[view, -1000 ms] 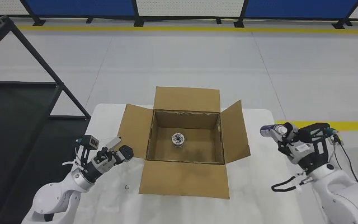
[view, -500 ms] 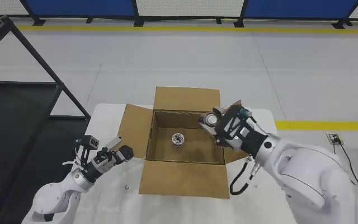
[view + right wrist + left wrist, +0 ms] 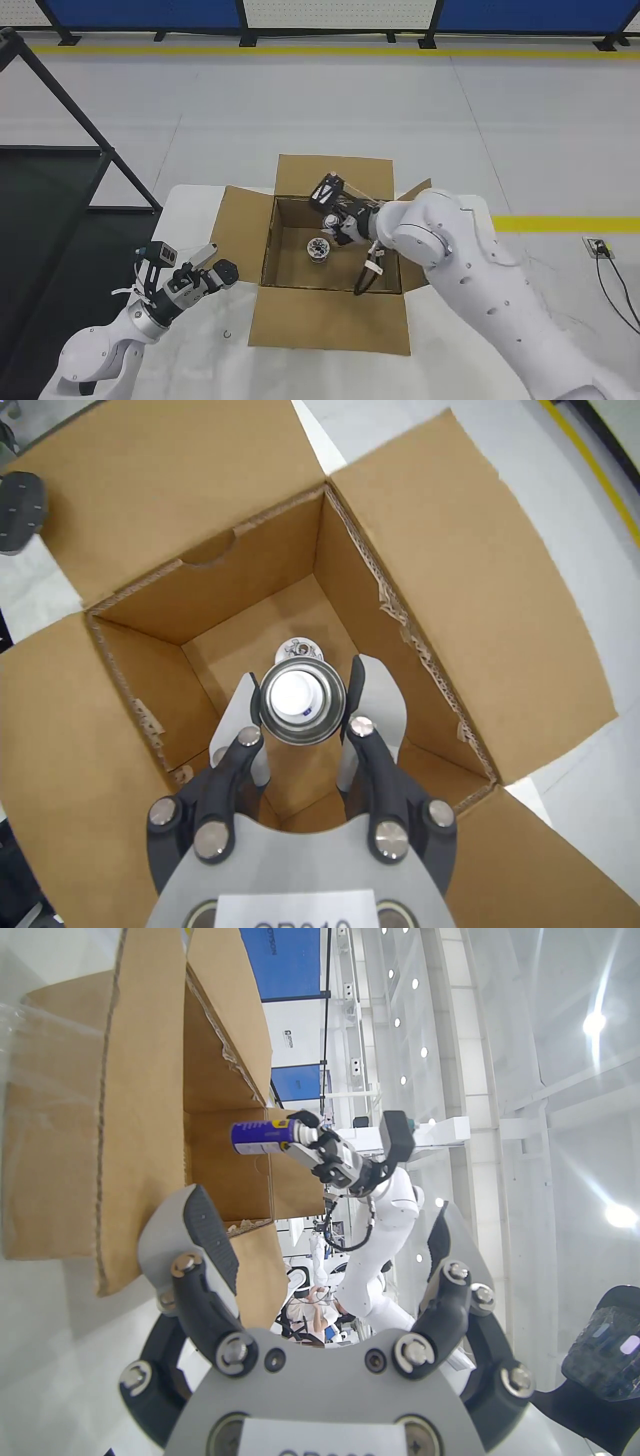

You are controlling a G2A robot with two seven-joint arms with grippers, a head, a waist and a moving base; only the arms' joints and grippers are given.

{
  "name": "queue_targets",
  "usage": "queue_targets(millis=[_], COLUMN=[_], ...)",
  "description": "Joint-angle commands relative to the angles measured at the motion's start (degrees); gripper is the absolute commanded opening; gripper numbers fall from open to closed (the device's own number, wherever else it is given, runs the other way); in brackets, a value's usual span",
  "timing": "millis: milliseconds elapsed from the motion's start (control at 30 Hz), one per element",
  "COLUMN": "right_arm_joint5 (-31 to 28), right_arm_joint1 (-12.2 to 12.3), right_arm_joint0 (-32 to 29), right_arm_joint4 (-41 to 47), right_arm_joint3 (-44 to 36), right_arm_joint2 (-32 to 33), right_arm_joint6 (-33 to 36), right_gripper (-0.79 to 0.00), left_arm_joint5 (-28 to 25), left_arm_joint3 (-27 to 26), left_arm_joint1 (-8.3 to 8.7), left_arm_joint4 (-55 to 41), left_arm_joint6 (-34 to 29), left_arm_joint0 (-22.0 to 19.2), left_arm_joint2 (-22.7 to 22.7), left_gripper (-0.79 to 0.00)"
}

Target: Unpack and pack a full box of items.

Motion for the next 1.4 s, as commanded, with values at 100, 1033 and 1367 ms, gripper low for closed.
queue_targets(millis=[100,1033,1367], right_arm_joint5=[2.98,-3.98,-3.71], right_arm_joint1=[-1.09,-1.49,-0.91], right_arm_joint0=[0.15,-3.77,-5.49], right_arm_joint4=[-2.95,-4.43,-6.34], right_arm_joint3=[8.25,13.89,9.47], right_arm_joint2=[-1.69,-0.56,1.18], right_arm_joint6=[-6.75,-10.85,-10.63], right_gripper=[-0.785,-0.323,0.000], left_arm_joint5=[0.00,0.00,0.00], left_arm_joint3=[0.00,0.00,0.00], left_arm_joint1=[0.00,0.00,0.00], left_arm_joint4=[0.00,0.00,0.00], left_arm_joint6=[0.00,0.00,0.00], left_arm_joint0=[0.00,0.00,0.00], left_arm_joint2=[0.00,0.00,0.00], left_gripper=[0.000,0.000,0.000])
